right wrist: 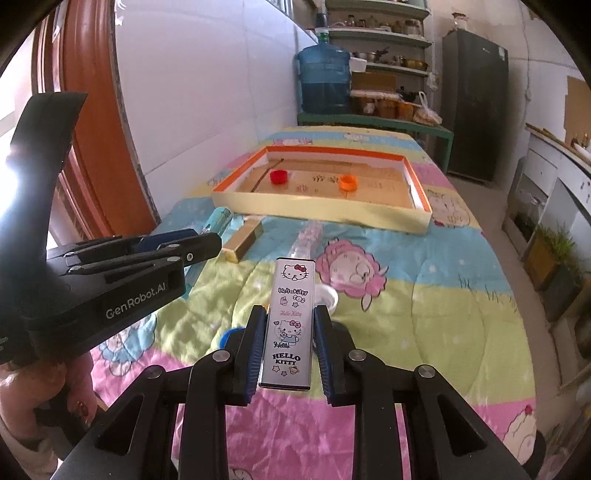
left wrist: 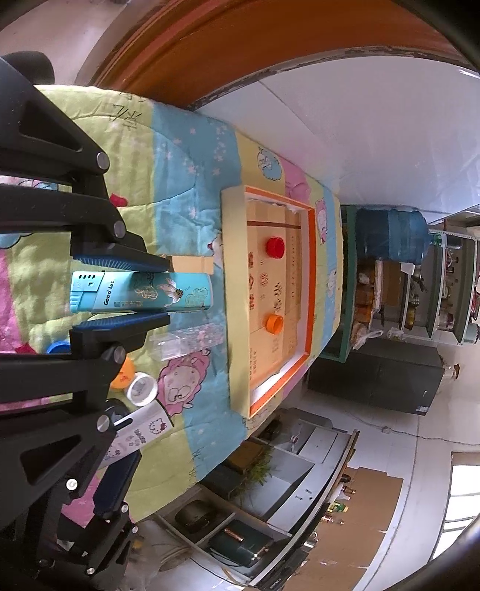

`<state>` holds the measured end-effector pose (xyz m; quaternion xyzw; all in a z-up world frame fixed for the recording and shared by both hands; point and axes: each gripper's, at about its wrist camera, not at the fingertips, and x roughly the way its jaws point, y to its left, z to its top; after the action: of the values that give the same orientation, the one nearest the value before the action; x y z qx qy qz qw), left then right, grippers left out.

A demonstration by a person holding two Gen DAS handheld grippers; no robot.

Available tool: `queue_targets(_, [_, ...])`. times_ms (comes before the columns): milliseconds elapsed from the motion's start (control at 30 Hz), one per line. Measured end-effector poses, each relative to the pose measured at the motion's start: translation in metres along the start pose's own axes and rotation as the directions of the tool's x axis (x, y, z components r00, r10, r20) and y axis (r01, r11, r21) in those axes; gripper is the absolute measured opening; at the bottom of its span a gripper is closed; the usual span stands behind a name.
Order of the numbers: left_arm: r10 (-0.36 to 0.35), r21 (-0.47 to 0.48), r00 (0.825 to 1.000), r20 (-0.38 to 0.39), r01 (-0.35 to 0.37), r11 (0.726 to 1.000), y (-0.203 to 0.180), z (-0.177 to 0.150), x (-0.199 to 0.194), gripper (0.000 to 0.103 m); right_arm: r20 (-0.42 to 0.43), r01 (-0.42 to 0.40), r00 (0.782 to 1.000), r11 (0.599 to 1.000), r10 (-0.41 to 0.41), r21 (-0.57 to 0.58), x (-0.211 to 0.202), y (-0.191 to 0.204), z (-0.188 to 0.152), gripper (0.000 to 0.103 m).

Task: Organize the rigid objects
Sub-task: 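Carry the teal tube in the left gripper while the right carries the Hello Kitty box into the lid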

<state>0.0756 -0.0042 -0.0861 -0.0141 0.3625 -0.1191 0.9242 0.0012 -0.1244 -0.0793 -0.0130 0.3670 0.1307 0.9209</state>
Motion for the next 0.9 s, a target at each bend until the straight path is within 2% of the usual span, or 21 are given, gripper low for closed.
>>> queue_targets(400, [0.025, -0.004, 0.999, 0.027, -0.025, 1.0, 0.003, 0.021, 0.001, 0.023, 0.042, 0.011, 0.999, 1.0, -0.011, -0.018, 0.006, -0.006, 0.029, 0.027])
queue_targets(900, [0.024, -0.003, 0.999, 0.039, -0.024, 1.0, 0.007, 0.057, 0.007, 0.023, 0.043, 0.003, 0.999, 1.0, -0.004, 0.002, 0.018, -0.021, 0.066, 0.027])
